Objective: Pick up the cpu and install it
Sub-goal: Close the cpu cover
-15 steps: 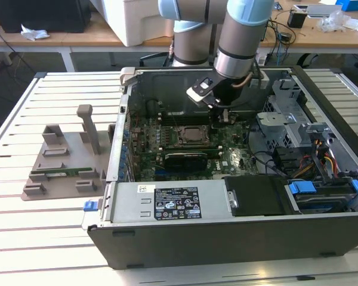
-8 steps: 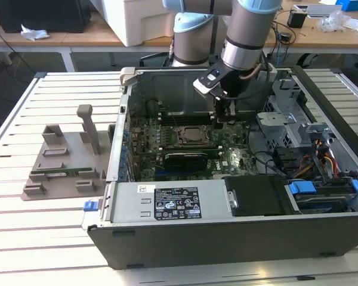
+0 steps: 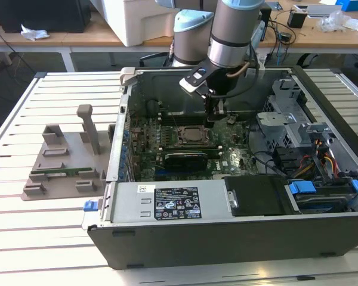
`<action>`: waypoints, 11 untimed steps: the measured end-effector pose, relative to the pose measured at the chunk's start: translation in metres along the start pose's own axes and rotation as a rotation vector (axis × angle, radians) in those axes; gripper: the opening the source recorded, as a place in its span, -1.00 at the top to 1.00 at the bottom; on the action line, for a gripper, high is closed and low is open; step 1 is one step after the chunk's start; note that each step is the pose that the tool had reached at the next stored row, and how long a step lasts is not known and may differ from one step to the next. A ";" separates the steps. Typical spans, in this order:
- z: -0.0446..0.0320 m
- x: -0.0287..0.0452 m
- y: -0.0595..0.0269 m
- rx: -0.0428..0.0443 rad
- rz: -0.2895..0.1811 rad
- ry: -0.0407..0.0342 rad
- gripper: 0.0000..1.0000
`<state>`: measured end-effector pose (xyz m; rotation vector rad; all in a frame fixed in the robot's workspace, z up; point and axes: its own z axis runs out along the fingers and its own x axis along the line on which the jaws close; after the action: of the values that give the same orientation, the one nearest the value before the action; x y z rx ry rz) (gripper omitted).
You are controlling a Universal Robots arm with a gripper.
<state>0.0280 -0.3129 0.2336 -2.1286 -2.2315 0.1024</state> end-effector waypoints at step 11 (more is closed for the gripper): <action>-0.0385 -0.0001 -0.0047 -0.0032 0.000 -0.0005 0.79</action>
<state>0.0266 -0.3129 0.2723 -2.1305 -2.2334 0.0995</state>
